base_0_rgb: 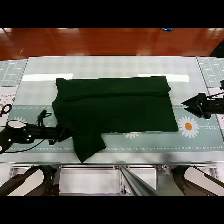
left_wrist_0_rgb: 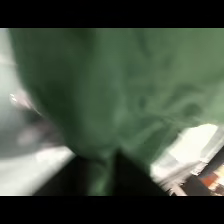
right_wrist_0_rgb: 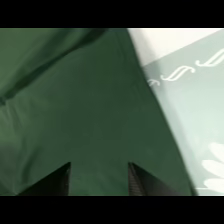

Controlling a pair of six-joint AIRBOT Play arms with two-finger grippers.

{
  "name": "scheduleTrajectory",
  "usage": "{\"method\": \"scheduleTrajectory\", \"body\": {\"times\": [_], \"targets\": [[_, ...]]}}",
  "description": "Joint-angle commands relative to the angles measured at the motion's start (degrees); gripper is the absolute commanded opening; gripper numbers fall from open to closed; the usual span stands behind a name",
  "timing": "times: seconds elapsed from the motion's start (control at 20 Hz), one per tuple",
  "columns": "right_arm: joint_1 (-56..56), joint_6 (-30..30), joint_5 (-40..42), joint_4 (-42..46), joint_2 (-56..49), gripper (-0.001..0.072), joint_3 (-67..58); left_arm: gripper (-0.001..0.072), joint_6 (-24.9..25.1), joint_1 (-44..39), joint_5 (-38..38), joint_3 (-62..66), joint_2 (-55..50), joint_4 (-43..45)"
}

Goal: Fold the shirts.

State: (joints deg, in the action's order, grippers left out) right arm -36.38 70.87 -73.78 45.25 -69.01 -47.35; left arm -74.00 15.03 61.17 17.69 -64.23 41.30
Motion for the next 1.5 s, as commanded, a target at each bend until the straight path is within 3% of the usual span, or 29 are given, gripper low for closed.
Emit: {"method": "scheduleTrajectory", "body": {"times": [0.0,0.2,0.35,0.65,0.9,0.95,1.0,1.1,1.35,1.45], "targets": [[-2.47,1.55,-2.12,4.02,0.09,0.0413,0.04,0.0019,-0.15,-4.7,-1.88,-0.02,-1.51,-0.2],[-6.05,7.13,-5.22,15.74,0.07,0.0413,2.86,0.0019,0.46,-4.5,1.01,-0.02,-0.33,-0.17],[-6.01,7.13,-5.79,20.13,0.07,0.0413,7.96,0.0019,0.44,-4.46,1.01,-0.02,0.46,-0.22],[-2.67,4.61,-3.13,14.84,-6.21,0.0413,8.96,0.002,0.44,-4.46,0.72,-0.02,0.44,-0.22],[3.17,4.09,4.22,9.2,-10.29,0.0413,8.96,0.0019,0.46,-4.46,0.26,-0.02,0.44,-0.22],[4.17,3.93,5.05,8.24,-11.04,0.0397,8.96,0.002,0.44,-4.46,-0.17,-0.02,0.44,-0.22],[5.01,3.41,5.73,7.08,-11.47,0.0317,8.96,0.002,0.46,-4.46,-0.33,0.0,0.44,-0.22],[5.49,-0.48,4.37,4.02,-11.3,0.0023,8.35,0.002,1.49,-3.56,0.2,0.9,0.46,-0.15],[5.51,-1.46,-3.3,6.95,-8.76,0.0022,1.27,0.002,3.78,5.88,6.43,10.01,0.44,-0.2],[5.57,-2.32,-4.11,-0.5,-8.74,0.0022,-1.14,0.0019,3.72,7.54,7.1,14.27,0.04,-2.45]]}}
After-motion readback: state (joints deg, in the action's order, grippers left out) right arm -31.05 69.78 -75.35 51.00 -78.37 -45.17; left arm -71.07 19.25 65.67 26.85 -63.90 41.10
